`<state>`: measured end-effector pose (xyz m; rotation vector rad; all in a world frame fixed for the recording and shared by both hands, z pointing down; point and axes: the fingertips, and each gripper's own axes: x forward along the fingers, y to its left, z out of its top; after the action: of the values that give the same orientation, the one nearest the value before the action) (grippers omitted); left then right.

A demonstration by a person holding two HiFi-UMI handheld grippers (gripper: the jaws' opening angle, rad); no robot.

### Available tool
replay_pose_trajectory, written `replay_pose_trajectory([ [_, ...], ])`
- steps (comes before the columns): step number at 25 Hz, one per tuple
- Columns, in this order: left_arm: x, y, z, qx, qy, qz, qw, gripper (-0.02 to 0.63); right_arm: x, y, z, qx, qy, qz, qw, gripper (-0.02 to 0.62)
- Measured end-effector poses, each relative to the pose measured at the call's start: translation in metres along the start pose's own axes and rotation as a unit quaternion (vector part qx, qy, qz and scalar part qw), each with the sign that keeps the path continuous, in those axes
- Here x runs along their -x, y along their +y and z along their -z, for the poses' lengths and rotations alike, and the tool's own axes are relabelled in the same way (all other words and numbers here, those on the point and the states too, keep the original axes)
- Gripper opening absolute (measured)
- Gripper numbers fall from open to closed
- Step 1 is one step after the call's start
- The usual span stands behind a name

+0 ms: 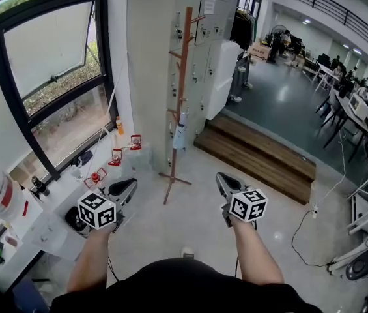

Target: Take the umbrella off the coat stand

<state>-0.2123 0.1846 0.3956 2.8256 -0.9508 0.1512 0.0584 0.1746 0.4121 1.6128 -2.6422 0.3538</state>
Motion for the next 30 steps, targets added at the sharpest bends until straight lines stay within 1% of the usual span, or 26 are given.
replay_pose_trajectory([
  [5, -0.03, 0.023, -0.004, 0.006, 0.004, -0.004, 1.0, 0.029, -0.029, -0.022, 0.003, -0.005, 0.014, -0.01, 1.0, 0.013],
  [11, -0.073, 0.048, -0.006, 0.006, 0.013, -0.006, 0.9999, 0.028, -0.065, -0.06, 0.003, -0.009, 0.024, -0.015, 1.0, 0.012],
  [22, -0.142, 0.094, -0.017, 0.01, 0.021, -0.015, 0.9996, 0.029, -0.125, -0.12, -0.007, -0.021, 0.03, -0.024, 0.999, 0.012],
  [30, -0.193, 0.117, -0.03, 0.009, 0.025, -0.018, 0.9995, 0.029, -0.16, -0.171, -0.02, -0.028, 0.033, -0.027, 0.999, 0.013],
])
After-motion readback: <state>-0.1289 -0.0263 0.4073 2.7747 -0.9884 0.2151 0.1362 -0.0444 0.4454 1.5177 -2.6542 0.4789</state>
